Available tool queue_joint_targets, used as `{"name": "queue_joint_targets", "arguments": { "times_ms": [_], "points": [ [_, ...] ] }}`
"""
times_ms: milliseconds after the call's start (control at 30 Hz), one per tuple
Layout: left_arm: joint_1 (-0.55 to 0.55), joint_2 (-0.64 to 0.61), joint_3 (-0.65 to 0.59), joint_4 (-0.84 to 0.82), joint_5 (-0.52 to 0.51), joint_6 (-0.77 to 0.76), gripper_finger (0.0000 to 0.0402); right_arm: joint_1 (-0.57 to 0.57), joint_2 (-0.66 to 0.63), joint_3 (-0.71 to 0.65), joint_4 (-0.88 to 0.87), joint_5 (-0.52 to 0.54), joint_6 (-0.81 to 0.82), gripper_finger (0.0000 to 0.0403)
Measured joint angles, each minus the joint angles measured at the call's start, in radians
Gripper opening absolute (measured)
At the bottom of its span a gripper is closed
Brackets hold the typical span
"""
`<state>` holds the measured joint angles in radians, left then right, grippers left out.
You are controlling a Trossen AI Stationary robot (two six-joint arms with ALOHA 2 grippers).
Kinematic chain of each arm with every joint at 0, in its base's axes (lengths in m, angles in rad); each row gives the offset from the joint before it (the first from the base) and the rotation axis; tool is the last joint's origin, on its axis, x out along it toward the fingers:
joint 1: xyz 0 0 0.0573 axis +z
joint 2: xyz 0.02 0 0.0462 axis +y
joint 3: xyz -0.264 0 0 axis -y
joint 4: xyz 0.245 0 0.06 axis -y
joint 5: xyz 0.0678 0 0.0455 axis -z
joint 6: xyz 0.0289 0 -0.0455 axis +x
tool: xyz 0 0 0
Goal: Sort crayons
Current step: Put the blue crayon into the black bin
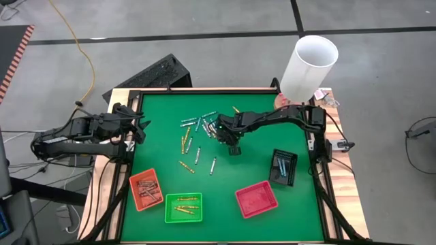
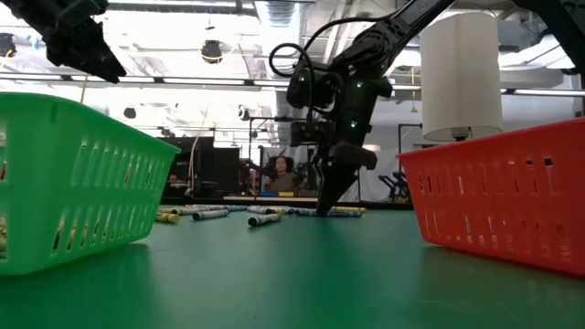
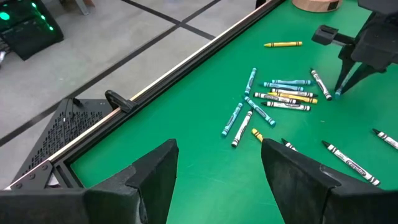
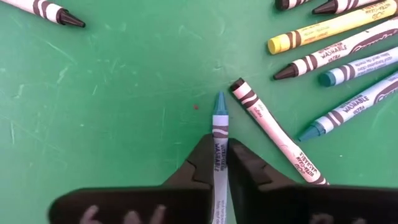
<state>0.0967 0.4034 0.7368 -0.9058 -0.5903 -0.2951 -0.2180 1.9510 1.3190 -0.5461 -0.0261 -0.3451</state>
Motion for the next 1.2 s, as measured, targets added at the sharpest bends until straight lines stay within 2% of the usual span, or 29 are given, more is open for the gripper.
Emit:
{"name": "queue_joint_targets", "arguments": {
  "times_ms": [133,333,500,900,1200],
  "points": [
    [0.0,0.0,0.0,0.0,0.0,0.0,0.0223,0.003,-0.001,0.0,0.0,0.002,0.037,0.0007],
    [0.0,0.0,0.0,0.0,0.0,0.0,0.0223,0.032,-0.003,0.01,-0.008,0.015,0.091,0.0003],
    [0.0,0.0,0.0,0.0,0.0,0.0,0.0223,0.065,0.0,0.07,-0.089,0.014,0.094,0.0002],
    [0.0,0.0,0.0,0.0,0.0,0.0,0.0223,0.195,-0.001,0.299,-0.456,0.005,0.214,0.0],
    [0.0,0.0,0.0,0.0,0.0,0.0,0.0223,0.336,-0.002,0.357,-0.677,0.003,0.404,0.0]
  ]
}}
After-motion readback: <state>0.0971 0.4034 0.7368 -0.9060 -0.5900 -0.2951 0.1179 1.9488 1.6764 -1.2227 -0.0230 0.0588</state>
